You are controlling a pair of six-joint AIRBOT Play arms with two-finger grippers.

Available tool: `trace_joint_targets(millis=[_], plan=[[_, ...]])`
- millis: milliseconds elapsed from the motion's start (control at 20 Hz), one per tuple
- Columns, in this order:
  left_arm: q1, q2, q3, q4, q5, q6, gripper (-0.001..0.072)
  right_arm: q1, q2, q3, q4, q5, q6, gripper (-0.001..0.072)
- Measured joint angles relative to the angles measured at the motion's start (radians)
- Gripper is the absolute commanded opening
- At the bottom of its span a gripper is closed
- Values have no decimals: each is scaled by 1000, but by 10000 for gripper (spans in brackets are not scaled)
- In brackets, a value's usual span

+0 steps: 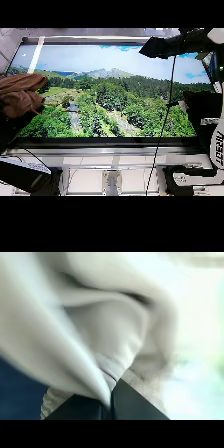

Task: Fold the clothes and pants, and hang the long-sleeved shirts on hangers.

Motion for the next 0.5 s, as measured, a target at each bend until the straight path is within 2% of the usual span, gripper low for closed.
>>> trace_joint_targets(millis=[150, 250, 350, 500], plan=[[-82, 134, 1, -339, -31, 87, 9, -16, 56, 53, -39, 98, 0, 442], [-191, 244, 1, -470, -39, 130, 10, -35, 111, 66, -83, 130, 0, 442], [-335, 335, 1, -534, -49, 158, 10, -62, 165, 72, -135, 150, -3, 442], [-630, 411, 1, -505, -32, 180, 10, -114, 232, 73, -212, 165, -10, 442]])
